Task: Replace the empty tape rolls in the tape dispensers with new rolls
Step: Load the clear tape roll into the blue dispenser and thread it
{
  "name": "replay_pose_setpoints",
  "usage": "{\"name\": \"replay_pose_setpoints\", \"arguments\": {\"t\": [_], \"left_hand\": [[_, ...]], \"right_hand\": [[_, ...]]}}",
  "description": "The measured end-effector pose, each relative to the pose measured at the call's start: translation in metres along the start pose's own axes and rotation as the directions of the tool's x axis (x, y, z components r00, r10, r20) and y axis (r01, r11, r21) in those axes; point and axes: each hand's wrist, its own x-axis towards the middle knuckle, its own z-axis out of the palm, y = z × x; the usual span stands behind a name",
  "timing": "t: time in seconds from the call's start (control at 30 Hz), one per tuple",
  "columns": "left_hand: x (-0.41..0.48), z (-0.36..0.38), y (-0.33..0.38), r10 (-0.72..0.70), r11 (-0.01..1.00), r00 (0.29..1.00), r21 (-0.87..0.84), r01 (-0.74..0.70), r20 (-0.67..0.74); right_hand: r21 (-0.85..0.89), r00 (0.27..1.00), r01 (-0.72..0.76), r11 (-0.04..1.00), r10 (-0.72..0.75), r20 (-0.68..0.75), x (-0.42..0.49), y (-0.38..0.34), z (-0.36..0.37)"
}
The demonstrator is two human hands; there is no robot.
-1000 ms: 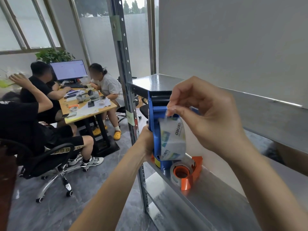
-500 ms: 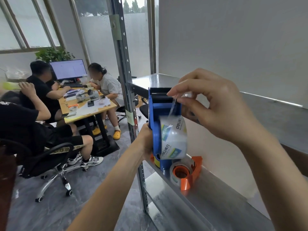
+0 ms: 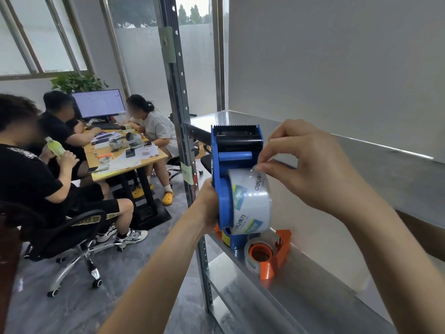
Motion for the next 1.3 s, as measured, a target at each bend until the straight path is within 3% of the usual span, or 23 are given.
{"name": "replay_pose_setpoints", "arguments": {"t": [0.27,0.43,0.53,0.63,0.77,0.97,1.3], "left_hand": [[-0.003,-0.001,0.002,0.039,0.995,0.993,0.085,-0.049,0.111],[-0.007,-0.001,0.006,0.062,0.988,0.977,0.125,-0.089,0.204],[-0.010,-0.004,0.005,0.060,0.983,0.984,0.162,-0.088,0.169],[-0.015,-0.006,0.004,0.066,0.985,0.994,0.153,-0.080,0.093],[-0.015,-0.004,0.011,0.103,0.967,0.972,0.210,-0.148,0.209],[-0.013,-0.009,0.005,0.198,0.924,0.946,0.273,-0.268,0.258],[-0.013,-0.004,0.000,0.076,0.957,0.972,0.258,-0.134,0.222]], "right_hand": [[-0.039,0.985,-0.146,0.989,0.141,-0.102,0.000,-0.015,0.012],[-0.054,0.953,-0.121,0.991,0.100,-0.286,-0.004,-0.015,0.019],[-0.059,0.935,-0.102,0.993,0.076,-0.348,-0.009,-0.016,0.019],[-0.066,0.932,-0.074,0.995,0.045,-0.360,-0.011,-0.019,0.018],[-0.131,0.924,-0.051,0.990,-0.003,-0.382,-0.012,-0.022,0.016],[-0.190,0.929,-0.005,0.982,-0.066,-0.363,-0.010,-0.031,0.011],[-0.226,0.926,0.068,0.972,-0.146,-0.349,0.001,-0.031,0.007]]}}
